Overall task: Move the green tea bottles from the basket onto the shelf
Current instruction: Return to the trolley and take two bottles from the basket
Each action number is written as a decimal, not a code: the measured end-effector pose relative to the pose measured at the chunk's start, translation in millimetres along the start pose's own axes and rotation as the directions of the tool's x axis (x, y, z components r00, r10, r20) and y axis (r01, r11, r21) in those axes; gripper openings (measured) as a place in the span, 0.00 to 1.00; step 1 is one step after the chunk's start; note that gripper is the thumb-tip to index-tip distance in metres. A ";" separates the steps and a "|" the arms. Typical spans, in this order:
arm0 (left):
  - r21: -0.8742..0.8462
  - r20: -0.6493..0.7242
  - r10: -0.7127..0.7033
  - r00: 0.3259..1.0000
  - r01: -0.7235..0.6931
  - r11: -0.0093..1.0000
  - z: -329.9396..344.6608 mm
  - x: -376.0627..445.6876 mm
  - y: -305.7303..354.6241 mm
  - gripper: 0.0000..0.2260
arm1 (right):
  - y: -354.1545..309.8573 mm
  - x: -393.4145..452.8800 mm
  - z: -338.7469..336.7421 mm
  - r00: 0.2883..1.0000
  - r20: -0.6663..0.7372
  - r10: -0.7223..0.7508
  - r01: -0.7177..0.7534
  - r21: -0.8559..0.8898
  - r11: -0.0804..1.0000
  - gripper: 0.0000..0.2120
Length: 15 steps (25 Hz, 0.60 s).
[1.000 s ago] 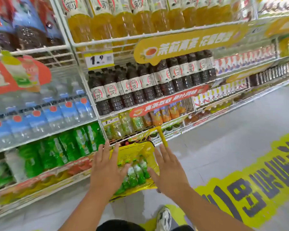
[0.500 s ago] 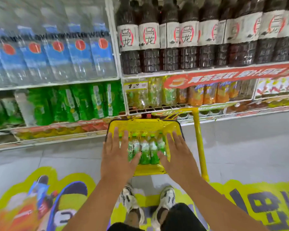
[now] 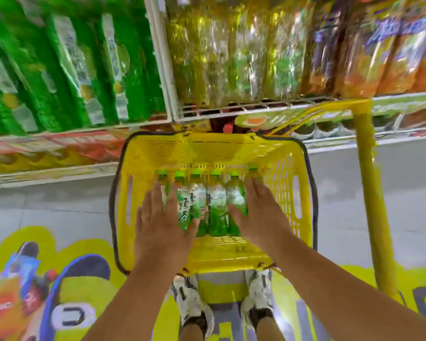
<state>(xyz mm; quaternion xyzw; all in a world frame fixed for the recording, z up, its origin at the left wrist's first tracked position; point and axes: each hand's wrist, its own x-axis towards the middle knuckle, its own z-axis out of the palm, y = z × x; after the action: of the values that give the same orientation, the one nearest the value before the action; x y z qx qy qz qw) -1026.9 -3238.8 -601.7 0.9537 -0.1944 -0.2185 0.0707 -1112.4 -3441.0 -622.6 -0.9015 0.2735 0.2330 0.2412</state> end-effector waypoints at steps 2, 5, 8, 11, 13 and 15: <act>-0.005 0.024 -0.030 0.999 0.031 1.000 23.7 6.0 -7.3 0.41 | 8.5 24.5 19.0 1.000 -0.001 0.024 -0.024 0.020 1.000 0.41; -0.008 0.062 -0.060 0.996 0.061 0.998 48.2 18.4 -11.1 0.42 | 19.0 53.9 42.1 0.999 0.003 0.043 -0.043 0.046 0.998 0.42; -0.042 0.087 -0.104 0.991 0.108 0.993 64.8 34.3 -10.7 0.43 | 29.8 80.3 57.3 0.998 0.041 0.052 -0.053 0.046 0.997 0.43; -0.095 0.116 -0.149 0.982 0.161 0.982 78.5 47.6 -11.2 0.44 | 34.4 103.7 66.3 0.996 0.053 0.072 -0.077 0.094 0.993 0.44; -0.129 0.123 -0.167 0.978 0.183 0.975 85.5 53.2 -12.7 0.45 | 32.6 119.5 68.3 0.994 0.066 0.092 -0.101 0.152 0.983 0.45; -0.173 0.120 -0.177 0.977 0.197 0.965 91.2 56.5 -14.5 0.46 | 32.6 135.6 70.6 0.988 0.111 0.111 -0.131 0.197 0.972 0.47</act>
<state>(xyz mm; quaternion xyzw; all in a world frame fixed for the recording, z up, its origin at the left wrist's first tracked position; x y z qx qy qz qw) -1015.6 -3252.8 -708.4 0.9445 -0.0859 -0.2904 0.1273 -1051.9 -3476.9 -762.2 -0.8410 0.3382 0.2625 0.3308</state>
